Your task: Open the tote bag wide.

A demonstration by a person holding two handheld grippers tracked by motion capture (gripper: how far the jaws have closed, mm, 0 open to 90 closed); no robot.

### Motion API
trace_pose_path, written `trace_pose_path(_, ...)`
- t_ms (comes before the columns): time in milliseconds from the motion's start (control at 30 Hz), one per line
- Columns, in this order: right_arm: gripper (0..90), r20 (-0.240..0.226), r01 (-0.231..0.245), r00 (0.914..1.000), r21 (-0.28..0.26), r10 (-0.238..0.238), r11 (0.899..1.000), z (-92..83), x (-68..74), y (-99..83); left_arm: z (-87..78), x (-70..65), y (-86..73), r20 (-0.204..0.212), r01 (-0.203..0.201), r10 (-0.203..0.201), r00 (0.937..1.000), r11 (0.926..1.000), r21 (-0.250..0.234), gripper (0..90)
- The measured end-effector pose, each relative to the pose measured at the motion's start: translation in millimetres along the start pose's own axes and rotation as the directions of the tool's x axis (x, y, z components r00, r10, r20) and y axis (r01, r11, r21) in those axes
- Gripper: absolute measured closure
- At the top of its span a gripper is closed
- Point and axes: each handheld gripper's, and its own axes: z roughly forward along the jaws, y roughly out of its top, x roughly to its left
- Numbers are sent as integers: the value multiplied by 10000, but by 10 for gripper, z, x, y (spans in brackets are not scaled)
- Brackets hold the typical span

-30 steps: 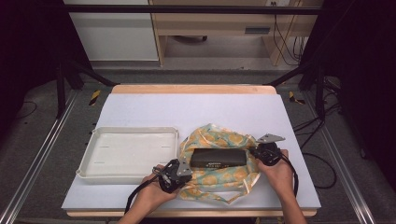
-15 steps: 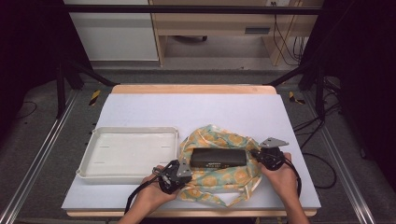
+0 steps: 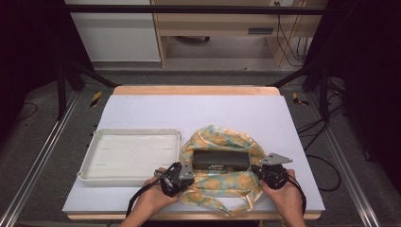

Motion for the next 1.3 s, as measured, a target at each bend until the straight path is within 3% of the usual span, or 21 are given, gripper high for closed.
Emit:
trace_pose_path(433, 900, -261, 1, 9997, 137, 3, 9999, 27, -61, -17, -1, 2, 9, -44, 62, -63, 10000, 9998, -177, 900)
trace_pose_path(633, 900, -224, 108, 9997, -172, -112, 9998, -69, -62, 43, 3, 0, 9, -27, 80, -81, 10000, 9998, -175, 900)
trace_pose_path(900, 900, -135, 116, 9998, -1049, -131, 9944, -243, -85, 308, 8, -2, 12, -5, 58, -58, 10000, 9999, -146, 900)
trace_pose_path(1133, 900, -253, 163, 9995, -1480, -202, 9889, -63, -134, 586, 14, -11, 14, -38, 19, -19, 10000, 9999, -135, 900)
trace_pose_path(1300, 900, -250, -155, 9996, -1063, 129, 9942, 192, -213, 684, 15, -5, 13, -4, 16, -16, 10000, 9999, -135, 900)
